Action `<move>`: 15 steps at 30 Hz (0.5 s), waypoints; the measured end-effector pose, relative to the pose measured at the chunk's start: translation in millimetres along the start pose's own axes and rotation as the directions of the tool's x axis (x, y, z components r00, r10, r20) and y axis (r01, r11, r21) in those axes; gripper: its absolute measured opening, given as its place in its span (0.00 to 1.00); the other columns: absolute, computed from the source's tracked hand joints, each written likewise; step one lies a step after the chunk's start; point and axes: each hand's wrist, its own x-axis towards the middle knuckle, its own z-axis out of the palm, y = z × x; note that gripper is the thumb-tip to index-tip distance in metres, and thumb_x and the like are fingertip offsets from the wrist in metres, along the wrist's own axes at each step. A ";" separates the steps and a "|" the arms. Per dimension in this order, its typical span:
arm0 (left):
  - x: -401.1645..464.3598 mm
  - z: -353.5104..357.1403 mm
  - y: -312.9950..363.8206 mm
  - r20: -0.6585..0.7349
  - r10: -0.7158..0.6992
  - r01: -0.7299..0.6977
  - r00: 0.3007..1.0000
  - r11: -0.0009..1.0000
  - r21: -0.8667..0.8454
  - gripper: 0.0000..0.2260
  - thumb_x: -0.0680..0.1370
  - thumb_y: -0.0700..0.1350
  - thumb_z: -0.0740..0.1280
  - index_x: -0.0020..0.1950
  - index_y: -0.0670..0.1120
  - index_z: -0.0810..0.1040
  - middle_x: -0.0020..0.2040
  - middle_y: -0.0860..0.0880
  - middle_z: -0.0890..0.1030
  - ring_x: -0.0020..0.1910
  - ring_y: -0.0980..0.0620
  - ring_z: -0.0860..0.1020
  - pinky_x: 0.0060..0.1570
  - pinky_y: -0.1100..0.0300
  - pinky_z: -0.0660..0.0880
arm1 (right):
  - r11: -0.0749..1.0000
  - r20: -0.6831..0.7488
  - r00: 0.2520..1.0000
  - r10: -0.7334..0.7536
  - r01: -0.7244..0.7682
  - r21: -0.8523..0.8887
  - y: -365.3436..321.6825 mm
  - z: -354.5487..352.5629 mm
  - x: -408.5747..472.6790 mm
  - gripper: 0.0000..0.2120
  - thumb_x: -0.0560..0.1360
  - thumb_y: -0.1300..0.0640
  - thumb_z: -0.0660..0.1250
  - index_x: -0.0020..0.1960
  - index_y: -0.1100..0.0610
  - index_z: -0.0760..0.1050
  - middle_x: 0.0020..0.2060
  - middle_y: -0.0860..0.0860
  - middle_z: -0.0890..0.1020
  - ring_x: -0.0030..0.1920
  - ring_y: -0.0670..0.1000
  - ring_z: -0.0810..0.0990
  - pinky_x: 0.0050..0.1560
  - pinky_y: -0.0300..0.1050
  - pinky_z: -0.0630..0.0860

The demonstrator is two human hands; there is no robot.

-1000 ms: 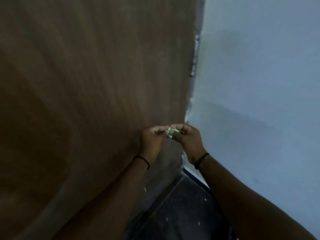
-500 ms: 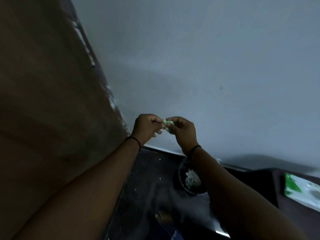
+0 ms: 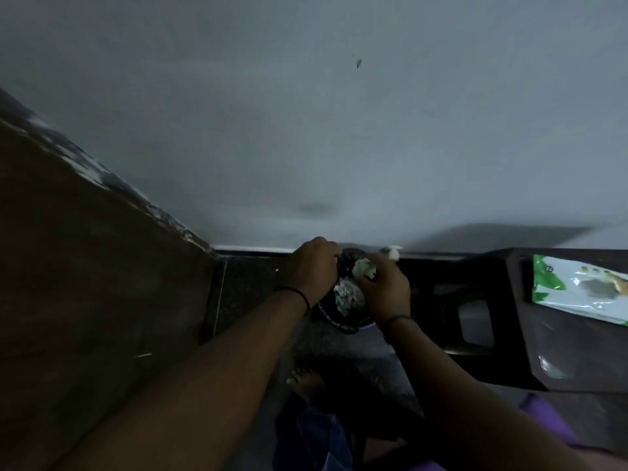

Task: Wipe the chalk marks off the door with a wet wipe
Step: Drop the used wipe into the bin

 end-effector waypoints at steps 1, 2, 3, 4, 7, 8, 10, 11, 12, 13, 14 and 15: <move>1.3 10.5 -7.7 0.037 -0.006 0.005 0.999 1.000 0.026 0.10 0.77 0.37 0.63 0.54 0.43 0.83 0.52 0.41 0.80 0.53 0.40 0.77 0.51 0.50 0.75 | 0.998 0.039 0.998 0.057 -0.055 -0.033 14.5 6.7 3.3 0.21 0.72 0.63 0.72 0.65 0.58 0.77 0.63 0.55 0.80 0.64 0.56 0.76 0.66 0.50 0.71; 1.2 17.7 -13.9 0.063 -0.008 0.005 0.998 0.999 0.045 0.11 0.77 0.38 0.63 0.55 0.43 0.82 0.54 0.41 0.79 0.54 0.39 0.76 0.52 0.51 0.74 | 0.995 0.042 0.996 0.078 -0.076 -0.058 23.2 10.5 6.0 0.21 0.72 0.63 0.72 0.65 0.59 0.77 0.62 0.56 0.80 0.64 0.57 0.77 0.66 0.51 0.72; 0.1 23.5 -19.7 0.086 -0.022 0.016 0.996 0.997 0.070 0.12 0.77 0.39 0.64 0.57 0.43 0.81 0.55 0.41 0.78 0.56 0.39 0.76 0.53 0.51 0.74 | 0.994 0.031 0.996 0.079 -0.077 -0.074 28.0 13.8 9.1 0.20 0.71 0.63 0.72 0.64 0.60 0.78 0.61 0.57 0.81 0.63 0.57 0.78 0.65 0.52 0.72; -1.6 26.9 -24.4 0.105 -0.041 0.031 0.994 0.995 0.096 0.13 0.77 0.40 0.65 0.60 0.43 0.80 0.57 0.41 0.77 0.57 0.39 0.75 0.55 0.50 0.73 | 0.995 0.022 0.997 0.069 -0.067 -0.080 28.4 16.1 11.5 0.19 0.71 0.63 0.72 0.62 0.59 0.79 0.59 0.57 0.82 0.61 0.58 0.78 0.64 0.52 0.73; -10.4 19.8 -28.9 0.143 -0.099 0.075 0.985 0.984 0.163 0.16 0.77 0.43 0.65 0.65 0.43 0.76 0.62 0.40 0.74 0.61 0.38 0.72 0.59 0.49 0.70 | 0.997 0.003 1.000 0.028 -0.028 -0.068 9.0 16.0 16.2 0.14 0.71 0.62 0.72 0.56 0.57 0.82 0.53 0.54 0.84 0.56 0.56 0.81 0.61 0.48 0.75; -14.1 11.5 -29.0 0.138 -0.118 0.093 0.983 0.981 0.171 0.17 0.77 0.43 0.65 0.66 0.43 0.75 0.64 0.40 0.73 0.63 0.39 0.71 0.61 0.49 0.69 | 0.998 -0.011 1.000 0.002 -0.003 -0.069 -3.1 14.1 18.2 0.12 0.70 0.62 0.72 0.54 0.57 0.82 0.51 0.54 0.85 0.54 0.55 0.81 0.58 0.43 0.74; -24.3 -10.9 -28.9 0.119 -0.157 0.133 0.980 0.974 0.185 0.19 0.78 0.45 0.65 0.68 0.43 0.72 0.68 0.41 0.70 0.66 0.40 0.69 0.64 0.50 0.68 | 0.994 -0.018 0.997 -0.074 0.073 -0.077 -29.5 11.4 18.8 0.07 0.71 0.62 0.72 0.49 0.56 0.83 0.47 0.54 0.85 0.50 0.56 0.82 0.50 0.39 0.71; -30.0 -24.1 -29.7 0.098 -0.170 0.148 0.981 0.969 0.200 0.20 0.78 0.45 0.65 0.69 0.43 0.70 0.69 0.41 0.68 0.67 0.40 0.68 0.65 0.50 0.67 | 0.989 -0.004 0.993 -0.119 0.118 -0.084 -44.9 10.6 18.0 0.06 0.72 0.61 0.72 0.48 0.56 0.83 0.46 0.54 0.85 0.49 0.56 0.82 0.49 0.40 0.71; -35.1 -34.4 -31.4 0.068 -0.172 0.155 0.983 0.965 0.212 0.21 0.78 0.46 0.65 0.70 0.44 0.69 0.70 0.42 0.67 0.67 0.41 0.67 0.65 0.50 0.66 | 0.983 0.021 0.987 -0.159 0.160 -0.086 -58.1 10.9 17.3 0.05 0.73 0.60 0.72 0.48 0.56 0.83 0.46 0.54 0.85 0.49 0.56 0.82 0.50 0.41 0.72; -45.0 -52.7 -33.2 0.022 -0.184 0.175 0.983 0.960 0.218 0.21 0.78 0.46 0.65 0.71 0.44 0.68 0.70 0.42 0.67 0.68 0.41 0.66 0.65 0.50 0.65 | 0.973 0.059 0.975 -0.212 0.217 -0.076 -76.6 12.2 14.0 0.04 0.74 0.59 0.72 0.48 0.56 0.83 0.47 0.53 0.85 0.50 0.55 0.82 0.51 0.42 0.73; -53.9 -68.7 -37.1 -0.030 -0.183 0.185 0.983 0.956 0.228 0.22 0.78 0.46 0.65 0.72 0.44 0.67 0.71 0.42 0.66 0.69 0.41 0.65 0.66 0.50 0.65 | 0.958 0.073 0.959 -0.274 0.279 -0.065 -92.6 14.9 9.7 0.04 0.75 0.58 0.72 0.48 0.56 0.83 0.47 0.52 0.84 0.50 0.54 0.81 0.50 0.41 0.73; -65.4 -87.8 -42.0 -0.092 -0.192 0.209 0.977 0.949 0.235 0.24 0.78 0.47 0.65 0.73 0.45 0.66 0.73 0.42 0.65 0.70 0.41 0.64 0.67 0.49 0.64 | 0.940 0.082 0.940 -0.332 0.336 -0.050 -113.1 18.2 1.2 0.03 0.75 0.58 0.71 0.49 0.55 0.83 0.48 0.51 0.84 0.50 0.53 0.81 0.50 0.40 0.72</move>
